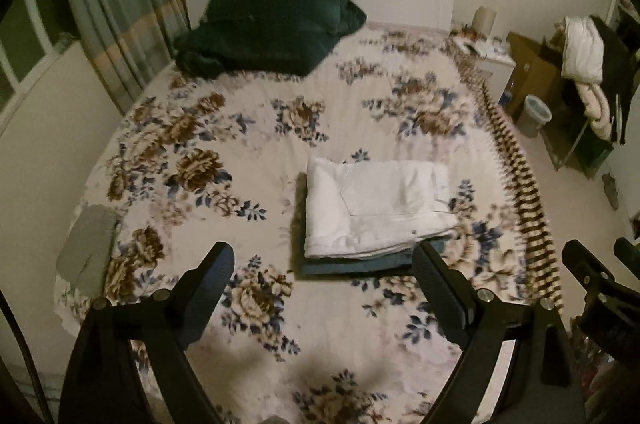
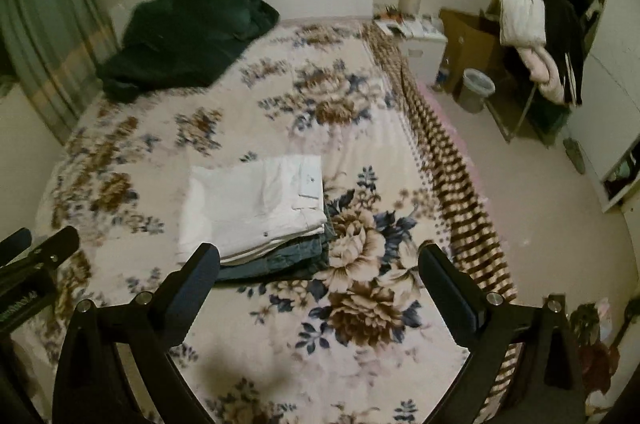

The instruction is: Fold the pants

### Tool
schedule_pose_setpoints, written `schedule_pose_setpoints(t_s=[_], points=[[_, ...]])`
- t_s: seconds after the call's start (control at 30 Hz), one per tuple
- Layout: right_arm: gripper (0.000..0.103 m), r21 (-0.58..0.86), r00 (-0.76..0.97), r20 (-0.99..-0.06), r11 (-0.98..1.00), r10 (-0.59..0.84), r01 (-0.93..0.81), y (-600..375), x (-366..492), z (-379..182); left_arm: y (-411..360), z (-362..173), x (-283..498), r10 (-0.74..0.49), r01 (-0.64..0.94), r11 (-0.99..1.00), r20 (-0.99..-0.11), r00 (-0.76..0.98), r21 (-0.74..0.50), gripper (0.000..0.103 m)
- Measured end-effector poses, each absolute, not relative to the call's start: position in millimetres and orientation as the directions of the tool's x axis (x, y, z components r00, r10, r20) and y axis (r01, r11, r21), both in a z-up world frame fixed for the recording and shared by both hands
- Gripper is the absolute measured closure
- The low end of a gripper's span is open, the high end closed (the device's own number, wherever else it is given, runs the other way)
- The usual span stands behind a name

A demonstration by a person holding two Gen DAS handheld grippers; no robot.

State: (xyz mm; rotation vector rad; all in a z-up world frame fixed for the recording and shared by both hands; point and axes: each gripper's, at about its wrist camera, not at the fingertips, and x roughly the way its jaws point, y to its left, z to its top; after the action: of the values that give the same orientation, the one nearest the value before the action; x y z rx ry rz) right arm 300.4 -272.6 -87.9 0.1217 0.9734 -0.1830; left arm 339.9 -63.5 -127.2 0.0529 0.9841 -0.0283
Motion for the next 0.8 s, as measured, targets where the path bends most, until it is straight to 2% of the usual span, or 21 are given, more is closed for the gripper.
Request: schedule_pose_setpoints(t_s=[0.23,0.4,0.53,0.6,0.8], points=[[0.002,0.015,0.64,-0.764,0.99,-0.078,0.138,-269,204,29,-60,-39,248,0.005,0.0,1.0,-0.778,0.628,0.006,0.012],[0.002,0.001,0.68,-0.73,0.994,-0.074,0.109,-261,144,88,-53,2,199,0.042,-0.028,0.999,-0.742,0.669,0.031,0.012],[0.0,0.02,0.706,-0.706,0.994,-0.063,0.108,-254,103,125,-45,19,177,0.044,-0.023,0.999,-0.726,0.686,0.039,0.012],[0.0,0.013,0.716,-0.694,0.994,-0.072,0.112,-249,87,139,-44,24,169,0.043,-0.018,0.999,-0.724,0.688,0.042,0.004],[0.0,0.006,0.73,-0.677,0.991,-0.093,0.132,-240,58,164,-38,33,149,0.014,0.0,1.0,-0.713,0.701,0.019,0.0]])
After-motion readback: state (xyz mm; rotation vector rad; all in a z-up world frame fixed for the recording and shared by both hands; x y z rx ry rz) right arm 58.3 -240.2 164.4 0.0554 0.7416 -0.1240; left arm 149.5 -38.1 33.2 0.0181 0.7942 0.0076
